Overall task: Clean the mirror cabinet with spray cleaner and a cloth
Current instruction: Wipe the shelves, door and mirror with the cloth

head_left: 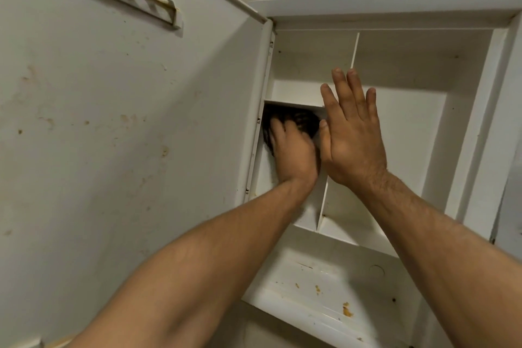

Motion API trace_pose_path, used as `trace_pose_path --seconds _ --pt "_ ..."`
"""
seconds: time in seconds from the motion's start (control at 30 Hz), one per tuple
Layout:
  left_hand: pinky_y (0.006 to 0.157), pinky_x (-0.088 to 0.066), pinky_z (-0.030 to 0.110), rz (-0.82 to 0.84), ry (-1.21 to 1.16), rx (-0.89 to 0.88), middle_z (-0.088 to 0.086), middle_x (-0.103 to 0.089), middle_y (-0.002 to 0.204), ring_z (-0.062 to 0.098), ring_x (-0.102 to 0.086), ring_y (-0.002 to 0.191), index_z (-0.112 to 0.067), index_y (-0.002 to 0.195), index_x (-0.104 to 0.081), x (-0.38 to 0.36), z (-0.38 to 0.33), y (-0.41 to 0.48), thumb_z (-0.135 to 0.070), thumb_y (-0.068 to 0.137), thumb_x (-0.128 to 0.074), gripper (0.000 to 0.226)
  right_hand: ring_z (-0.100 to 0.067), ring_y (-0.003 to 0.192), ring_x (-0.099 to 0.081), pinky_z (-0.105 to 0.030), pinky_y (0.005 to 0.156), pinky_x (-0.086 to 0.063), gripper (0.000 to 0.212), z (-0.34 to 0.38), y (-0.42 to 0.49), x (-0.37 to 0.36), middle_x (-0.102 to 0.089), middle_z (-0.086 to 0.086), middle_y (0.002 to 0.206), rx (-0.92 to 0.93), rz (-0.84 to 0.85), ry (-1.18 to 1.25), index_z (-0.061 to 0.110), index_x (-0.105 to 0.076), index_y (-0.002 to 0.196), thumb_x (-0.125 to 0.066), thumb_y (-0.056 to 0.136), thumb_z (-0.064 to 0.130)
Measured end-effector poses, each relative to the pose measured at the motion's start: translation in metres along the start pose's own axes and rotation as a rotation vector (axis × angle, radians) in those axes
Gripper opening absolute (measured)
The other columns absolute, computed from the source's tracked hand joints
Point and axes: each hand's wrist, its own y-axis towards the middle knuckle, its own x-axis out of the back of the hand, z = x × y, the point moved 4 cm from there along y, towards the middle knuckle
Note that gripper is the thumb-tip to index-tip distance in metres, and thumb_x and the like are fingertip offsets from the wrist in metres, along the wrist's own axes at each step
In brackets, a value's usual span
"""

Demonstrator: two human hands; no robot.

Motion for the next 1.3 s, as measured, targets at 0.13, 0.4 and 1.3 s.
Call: trace_pose_path --seconds 0.13,0.4,1.3 --pt "0.117 -0.042 0.047 0.313 0.022 -0.428 0.007 -0.037 0.159 0.026 -0.041 0.144 -0.013 0.155 -0.038 -0.002 0.006 -0.030 -0.006 0.100 -0.058 0.058 -0.026 0.161 -0.001 -0.053 0.129 -0.001 0.063 0.000 0.000 -0.001 -0.012 -0.010 0.173 0.000 0.005 0.007 0.009 -0.032 0.160 -0.036 0.099 0.024" --pt "0.115 -0.046 0.042 0.314 0.054 -0.131 0.011 -0.024 0.164 0.028 -0.040 0.145 -0.013 0.151 -0.042 0.003 -0.001 -0.013 -0.008 0.100 -0.059 0.055 -0.027 0.161 -0.001 -0.052 0.129 0.000 0.062 -0.001 0.000 0.000 -0.012 -0.009 0.173 -0.003 0.004 0.029 0.009 -0.034 0.159 -0.038 0.098 0.021" --pt "0.117 -0.042 0.044 0.544 0.253 0.057 0.011 0.008 0.172 0.036 -0.035 0.149 -0.020 0.165 -0.015 0.025 0.026 -0.033 -0.009 0.097 -0.060 0.082 -0.026 0.161 0.002 -0.051 0.129 0.000 0.062 0.006 -0.004 0.002 -0.007 -0.011 0.173 -0.014 0.034 -0.072 0.009 -0.026 0.162 -0.039 0.102 0.020"
